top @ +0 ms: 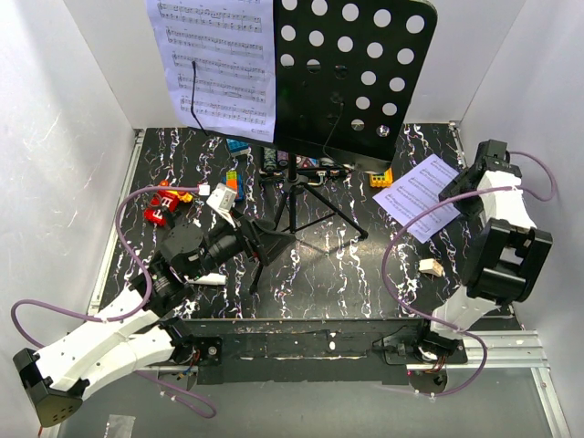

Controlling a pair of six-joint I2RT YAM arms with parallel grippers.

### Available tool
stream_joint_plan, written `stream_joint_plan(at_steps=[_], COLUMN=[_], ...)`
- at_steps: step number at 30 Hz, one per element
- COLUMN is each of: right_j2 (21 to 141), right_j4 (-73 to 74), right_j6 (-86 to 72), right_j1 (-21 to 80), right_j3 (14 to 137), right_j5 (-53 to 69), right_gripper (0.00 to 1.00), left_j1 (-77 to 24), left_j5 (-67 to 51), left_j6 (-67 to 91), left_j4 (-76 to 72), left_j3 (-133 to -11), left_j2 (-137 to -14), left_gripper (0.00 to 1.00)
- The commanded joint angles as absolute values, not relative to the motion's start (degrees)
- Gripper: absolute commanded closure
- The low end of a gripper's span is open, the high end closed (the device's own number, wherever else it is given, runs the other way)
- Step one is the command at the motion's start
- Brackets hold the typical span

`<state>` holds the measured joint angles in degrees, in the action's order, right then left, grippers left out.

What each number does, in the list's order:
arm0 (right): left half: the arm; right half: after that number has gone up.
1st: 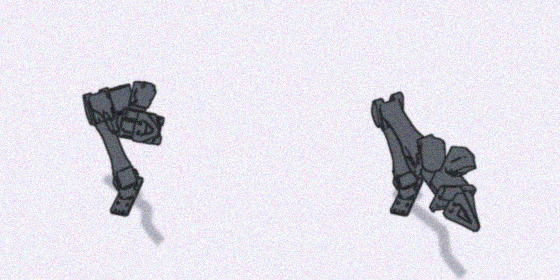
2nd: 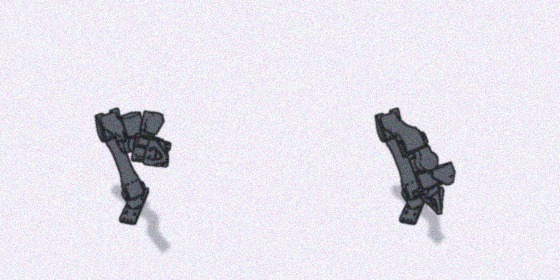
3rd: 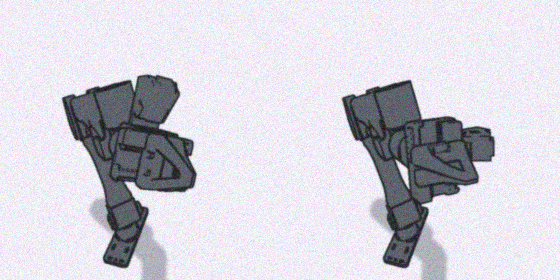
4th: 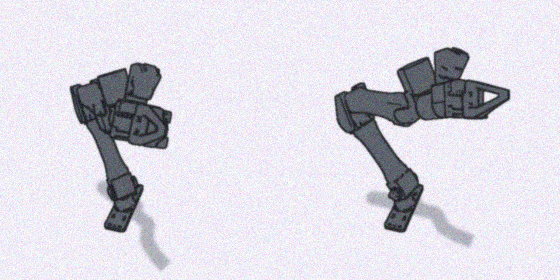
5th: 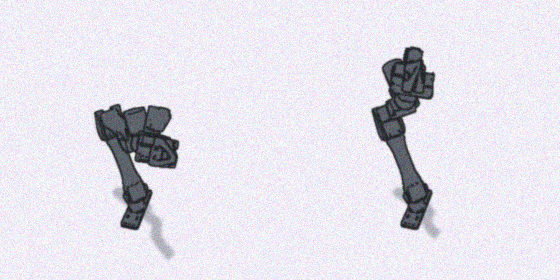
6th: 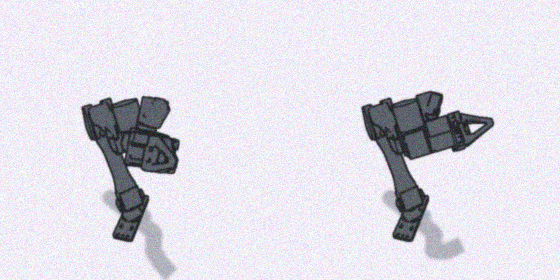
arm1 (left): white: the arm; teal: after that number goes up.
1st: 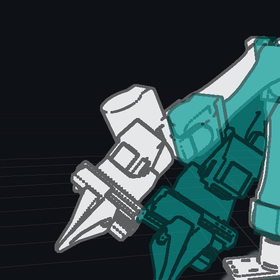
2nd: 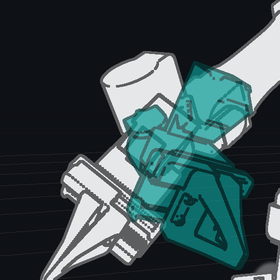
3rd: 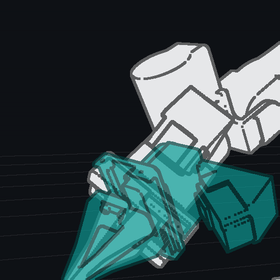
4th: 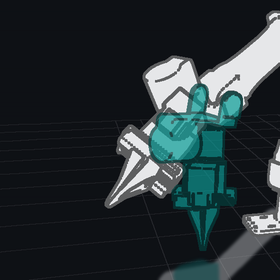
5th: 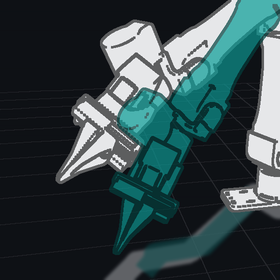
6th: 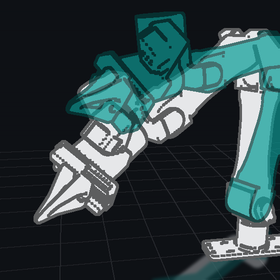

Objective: Pack up the instrument practice props

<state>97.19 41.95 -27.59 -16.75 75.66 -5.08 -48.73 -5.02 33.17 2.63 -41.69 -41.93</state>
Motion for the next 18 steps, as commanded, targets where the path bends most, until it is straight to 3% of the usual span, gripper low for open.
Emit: stream_joint_plan(at_steps=[1,11,18], right_j2=[87.91,51.28,28.41], right_j4=[43.34,25.76,22.66], right_j6=[-33.12,-33.32,-21.55], right_j1=[-13.63,-0.01,18.60], right_j3=[76.91,51.28,43.33], right_j5=[-4.67,-0.80,2.65], right_gripper=[0.34,0.41,0.47], left_j1=[-48.78,-48.78,-48.78], left_j5=[-3.69,4.82,13.60], left_j6=[33.31,27.61,17.33], left_j4=[3.95,15.37,19.42], left_j3=[-42.27,-50.18,-59.22], left_j2=[-41.13,-32.62,-28.56], left_gripper=[0.14,0.14,0.14])
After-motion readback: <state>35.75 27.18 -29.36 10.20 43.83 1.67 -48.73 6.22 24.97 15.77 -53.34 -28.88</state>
